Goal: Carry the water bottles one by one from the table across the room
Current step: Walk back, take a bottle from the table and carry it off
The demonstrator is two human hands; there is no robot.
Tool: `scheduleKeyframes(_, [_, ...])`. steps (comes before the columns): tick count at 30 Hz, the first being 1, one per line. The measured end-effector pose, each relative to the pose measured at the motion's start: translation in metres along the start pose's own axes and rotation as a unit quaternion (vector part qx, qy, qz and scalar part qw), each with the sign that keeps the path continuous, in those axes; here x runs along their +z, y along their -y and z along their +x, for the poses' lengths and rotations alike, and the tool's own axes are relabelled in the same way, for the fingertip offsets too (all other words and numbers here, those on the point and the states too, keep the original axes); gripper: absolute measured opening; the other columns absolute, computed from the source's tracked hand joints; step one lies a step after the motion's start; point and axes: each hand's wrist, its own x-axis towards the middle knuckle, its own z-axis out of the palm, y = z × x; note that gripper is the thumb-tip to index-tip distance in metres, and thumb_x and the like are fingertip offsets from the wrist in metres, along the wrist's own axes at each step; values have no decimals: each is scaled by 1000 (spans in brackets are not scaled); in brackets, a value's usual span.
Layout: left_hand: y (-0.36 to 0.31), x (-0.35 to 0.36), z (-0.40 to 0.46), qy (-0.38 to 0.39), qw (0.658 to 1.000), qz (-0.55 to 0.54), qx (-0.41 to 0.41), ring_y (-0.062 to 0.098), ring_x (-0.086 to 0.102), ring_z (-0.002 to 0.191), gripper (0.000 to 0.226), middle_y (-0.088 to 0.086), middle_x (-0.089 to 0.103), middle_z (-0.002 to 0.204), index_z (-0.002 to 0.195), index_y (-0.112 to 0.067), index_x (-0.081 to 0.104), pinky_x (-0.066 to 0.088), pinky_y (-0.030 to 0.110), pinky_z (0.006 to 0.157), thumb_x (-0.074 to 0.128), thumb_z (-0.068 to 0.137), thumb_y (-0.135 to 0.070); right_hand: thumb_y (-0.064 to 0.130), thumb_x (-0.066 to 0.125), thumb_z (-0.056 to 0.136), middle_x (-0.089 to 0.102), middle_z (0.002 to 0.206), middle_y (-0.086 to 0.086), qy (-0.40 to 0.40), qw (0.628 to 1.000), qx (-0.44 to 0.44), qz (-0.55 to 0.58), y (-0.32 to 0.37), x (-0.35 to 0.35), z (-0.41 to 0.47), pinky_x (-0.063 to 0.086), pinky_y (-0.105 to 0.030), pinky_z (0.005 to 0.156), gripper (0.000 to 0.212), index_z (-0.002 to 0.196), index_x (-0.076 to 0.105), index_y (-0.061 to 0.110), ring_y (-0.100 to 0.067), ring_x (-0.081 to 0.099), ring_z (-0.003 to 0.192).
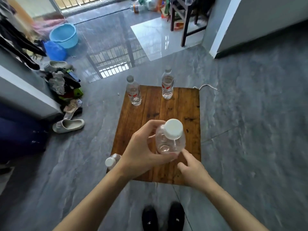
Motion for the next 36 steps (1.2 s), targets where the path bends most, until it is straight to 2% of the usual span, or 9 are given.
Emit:
scheduleKeyframes(3, [-61, -13, 4, 15, 1000, -17, 15, 16, 67, 115, 71, -16, 68, 119, 128, -33, 55, 60, 29, 89, 94, 69, -27, 15, 45, 98, 59, 139, 5, 37, 981, 34, 188, 38, -31, -39, 42, -36, 111, 50, 145, 47, 27, -15, 53, 130])
scheduleKeyframes(5, [-102, -17, 5, 29, 999, -30, 18, 19, 68, 114, 74, -13, 69, 121, 129, -35, 56, 61, 38, 90, 95, 67, -27, 3, 41, 96, 70, 123, -5, 71, 928, 77, 358, 63, -53, -72, 49, -41, 105, 41, 128, 61, 19, -21, 64, 118])
scheduleKeyframes(10, [-195, -12, 12, 49, 997, -24, 53, 10, 70, 109, 78, -21, 68, 118, 122, -45, 53, 61, 32, 88, 97, 61, -23, 18, 36, 95, 73, 111, -19, 124, 815, 98, 558, 90, -103, -144, 47, -54, 104, 41, 90, 75, 6, -38, 62, 121])
scheduleKeyframes(11, [-210, -9, 13, 54, 997, -20, 58, 7, 71, 105, 76, -23, 69, 115, 119, -44, 54, 61, 29, 86, 97, 60, -23, 24, 37, 96, 72, 112, -20, 115, 810, 100, 567, 90, -112, -153, 48, -53, 102, 43, 91, 75, 5, -39, 61, 122])
scheduleKeyframes(14, [-248, 3, 19, 76, 994, -20, 76, 6, 72, 100, 71, -21, 71, 110, 114, -43, 56, 59, 25, 85, 98, 59, -24, 39, 38, 97, 65, 129, -24, 85, 796, 89, 593, 90, -141, -177, 49, -52, 99, 54, 130, 58, 1, -41, 59, 124])
scheduleKeyframes(16, [-269, 12, 24, 86, 992, -16, 92, 7, 71, 99, 70, -18, 71, 108, 113, -41, 57, 58, 24, 85, 98, 59, -26, 43, 35, 100, 62, 132, -26, 74, 786, 72, 610, 87, -158, -190, 46, -52, 103, 60, 137, 53, 0, -43, 56, 126])
scheduleKeyframes(20, [-304, 28, 30, 108, 988, -9, 114, 9, 71, 98, 70, -14, 72, 107, 115, -37, 58, 58, 22, 80, 98, 58, -27, 42, 32, 103, 63, 130, -27, 50, 773, 52, 631, 80, -183, -215, 42, -52, 108, 58, 134, 55, -1, -44, 56, 126])
scheduleKeyframes(27, [-347, 42, 33, 133, 980, -16, 147, 12, 70, 102, 67, -10, 72, 109, 119, -33, 58, 58, 23, 84, 96, 65, -21, 44, 31, 104, 63, 127, -31, 14, 746, 24, 665, 77, -212, -239, 56, -52, 87, 64, 127, 58, -10, -45, 61, 118])
scheduleKeyframes(36, [-380, 50, 48, 185, 964, -23, 189, 9, 70, 98, 63, -14, 71, 106, 115, -36, 60, 58, 22, 85, 95, 66, -21, 46, 32, 103, 63, 127, -31, -16, 713, -8, 701, 90, -225, -264, 58, -50, 84, 66, 127, 57, -10, -44, 65, 113])
